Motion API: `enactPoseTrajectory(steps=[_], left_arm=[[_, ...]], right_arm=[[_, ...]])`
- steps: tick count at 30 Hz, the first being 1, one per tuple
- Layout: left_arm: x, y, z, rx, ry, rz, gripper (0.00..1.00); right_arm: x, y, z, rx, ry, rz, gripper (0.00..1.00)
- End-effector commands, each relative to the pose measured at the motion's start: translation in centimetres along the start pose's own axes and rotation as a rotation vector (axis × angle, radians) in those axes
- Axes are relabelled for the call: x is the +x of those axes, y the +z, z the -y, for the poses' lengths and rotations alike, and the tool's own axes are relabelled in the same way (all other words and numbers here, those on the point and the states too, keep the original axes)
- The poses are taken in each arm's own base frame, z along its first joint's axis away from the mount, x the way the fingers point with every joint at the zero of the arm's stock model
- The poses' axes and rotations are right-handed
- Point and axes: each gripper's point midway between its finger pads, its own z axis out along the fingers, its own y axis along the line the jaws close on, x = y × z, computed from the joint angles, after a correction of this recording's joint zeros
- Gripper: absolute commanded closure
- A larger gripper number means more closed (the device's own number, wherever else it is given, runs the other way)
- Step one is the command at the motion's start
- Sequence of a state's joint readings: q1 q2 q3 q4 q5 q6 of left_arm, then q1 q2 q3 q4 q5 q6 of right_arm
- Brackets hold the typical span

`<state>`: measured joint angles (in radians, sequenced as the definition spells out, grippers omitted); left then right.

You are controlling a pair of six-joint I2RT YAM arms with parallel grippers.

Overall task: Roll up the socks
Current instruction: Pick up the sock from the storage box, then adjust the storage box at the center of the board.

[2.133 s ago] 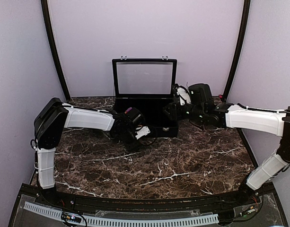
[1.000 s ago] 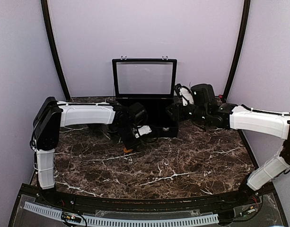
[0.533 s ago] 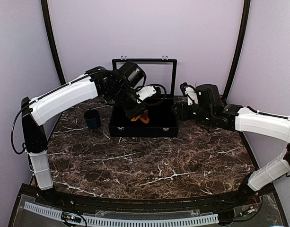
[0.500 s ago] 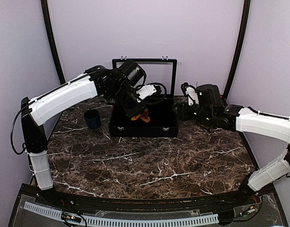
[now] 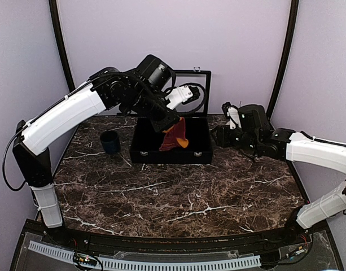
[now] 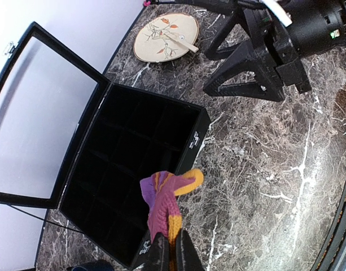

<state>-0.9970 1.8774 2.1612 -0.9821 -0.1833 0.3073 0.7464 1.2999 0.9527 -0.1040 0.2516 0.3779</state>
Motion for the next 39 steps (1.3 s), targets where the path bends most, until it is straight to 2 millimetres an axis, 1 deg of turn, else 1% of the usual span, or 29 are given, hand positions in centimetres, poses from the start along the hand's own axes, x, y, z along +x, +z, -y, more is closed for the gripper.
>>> enactPoseTrajectory(steps=[1, 4, 7, 10, 15, 19, 21, 22, 23, 25, 30, 32, 36, 39], left_arm=[[-1.7, -4.5, -1.1, -0.054, -0.008, 0.086, 1.00], [-1.7, -5.1, -0.6, -0.072, 0.007, 0.083, 1.00], [-2.7, -7.0, -0.6, -0.093, 0.015, 0.129, 1.00], [-3.3, -8.6, -0.7, -0.090, 0.008, 0.168, 1.00], [-3.0, -9.6, -0.3, -0.092, 0.006, 0.162, 1.00], [-2.9, -10.5, -0.2, -0.088, 0.002, 0.170, 1.00], [-2.5, -10.5, 0.1, -0.076, 0.004, 0.156, 1.00], [-2.2, -10.4, 0.3, -0.067, 0.004, 0.144, 1.00], [-1.9, -10.3, 0.5, -0.055, 0.002, 0.134, 1.00], [-1.0, -10.1, 1.2, -0.026, -0.006, 0.109, 1.00], [1.5, -9.2, 3.5, 0.068, -0.033, 0.066, 1.00], [2.5, -9.0, 4.4, 0.107, -0.043, 0.052, 1.00], [3.5, -9.8, 5.8, 0.176, -0.057, 0.045, 1.00], [4.0, -10.8, 6.6, 0.218, -0.063, 0.047, 1.00]], right_arm=[[0.9, 0.9, -0.2, 0.010, -0.001, -0.033, 0.43], [1.4, 1.5, 0.0, 0.021, -0.002, -0.045, 0.43], [1.5, 2.1, 0.1, 0.036, -0.008, -0.052, 0.43], [1.5, 2.9, -0.2, 0.038, -0.021, -0.064, 0.43], [1.5, 4.6, -0.8, 0.034, -0.038, -0.085, 0.43], [0.9, 5.6, -1.3, 0.034, -0.050, -0.087, 0.43], [0.8, 6.1, -1.6, 0.030, -0.054, -0.093, 0.43], [1.2, 6.5, -1.7, 0.026, -0.057, -0.107, 0.43], [1.0, 6.5, -1.9, 0.015, -0.056, -0.104, 0.43], [1.1, 7.5, -2.6, -0.006, -0.054, -0.116, 0.43], [2.1, 8.8, -3.8, -0.038, -0.060, -0.150, 0.44], [2.7, 9.2, -4.6, -0.057, -0.062, -0.165, 0.44], [4.0, 10.1, -5.9, -0.079, -0.070, -0.203, 0.44], [4.6, 10.7, -6.8, -0.099, -0.059, -0.215, 0.44]])
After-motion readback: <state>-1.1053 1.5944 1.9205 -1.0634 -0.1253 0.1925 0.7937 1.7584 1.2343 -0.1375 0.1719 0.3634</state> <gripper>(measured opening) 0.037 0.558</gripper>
